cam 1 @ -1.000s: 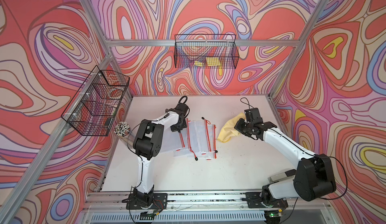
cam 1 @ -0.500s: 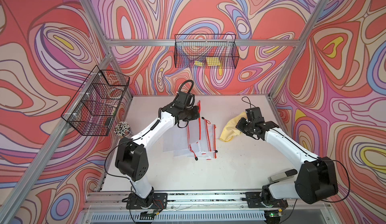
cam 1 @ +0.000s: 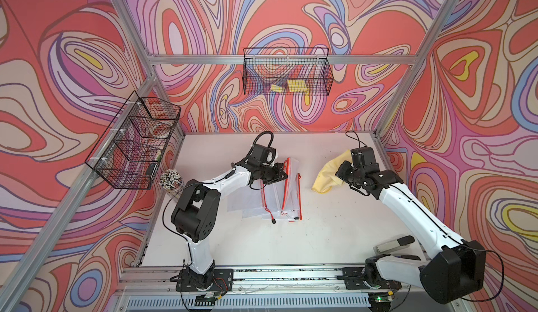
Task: Wipe the document bag
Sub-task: Adjust the document bag, then wipe the dirt from the document bag.
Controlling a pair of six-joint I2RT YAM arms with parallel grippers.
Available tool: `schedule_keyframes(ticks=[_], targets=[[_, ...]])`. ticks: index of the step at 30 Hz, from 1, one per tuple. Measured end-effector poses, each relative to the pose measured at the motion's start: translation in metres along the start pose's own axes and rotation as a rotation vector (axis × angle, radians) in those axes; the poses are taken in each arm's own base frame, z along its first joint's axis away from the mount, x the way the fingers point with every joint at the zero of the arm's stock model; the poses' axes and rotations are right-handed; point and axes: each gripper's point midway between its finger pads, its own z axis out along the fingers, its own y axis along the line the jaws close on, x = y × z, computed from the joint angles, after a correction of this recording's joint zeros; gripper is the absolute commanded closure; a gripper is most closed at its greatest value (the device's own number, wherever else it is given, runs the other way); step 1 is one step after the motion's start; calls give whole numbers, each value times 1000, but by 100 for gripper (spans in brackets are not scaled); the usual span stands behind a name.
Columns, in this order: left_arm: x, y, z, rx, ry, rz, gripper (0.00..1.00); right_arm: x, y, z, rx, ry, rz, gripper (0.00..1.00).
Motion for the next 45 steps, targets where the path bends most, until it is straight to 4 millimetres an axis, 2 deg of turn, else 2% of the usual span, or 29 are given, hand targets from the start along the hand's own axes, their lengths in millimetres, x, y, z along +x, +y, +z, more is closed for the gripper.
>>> schedule_keyframes(ticks=[3, 6, 13, 19, 23, 27, 31, 33, 36, 39, 45], targets=[[14, 30, 7, -94, 33, -20, 100, 1, 12, -1, -59, 20, -17, 100], [19, 49, 6, -179, 30, -12, 100, 9, 30, 7, -123, 61, -42, 100], [33, 92, -8, -390, 33, -7, 100, 59, 82, 40, -279, 227, -134, 100], [34, 106, -12, -459, 21, -7, 100, 95, 128, 66, -393, 333, -213, 100], [34, 108, -13, -467, 18, -7, 100, 119, 143, 89, -442, 408, -232, 100], [35, 108, -12, -466, 20, -8, 100, 146, 144, 119, -446, 494, -236, 100], [36, 108, -11, -460, 26, -10, 99, 170, 130, 143, -404, 558, -235, 100], [36, 107, -11, -456, 27, -11, 96, 176, 121, 152, -365, 567, -239, 100], [36, 106, -11, -452, 27, -10, 87, 178, 104, 159, -274, 559, -249, 100], [36, 105, -10, -445, 29, -6, 79, 171, 95, 160, -213, 523, -266, 100], [39, 104, -9, -416, 16, 3, 48, 153, 67, 157, -57, 456, -292, 100]])
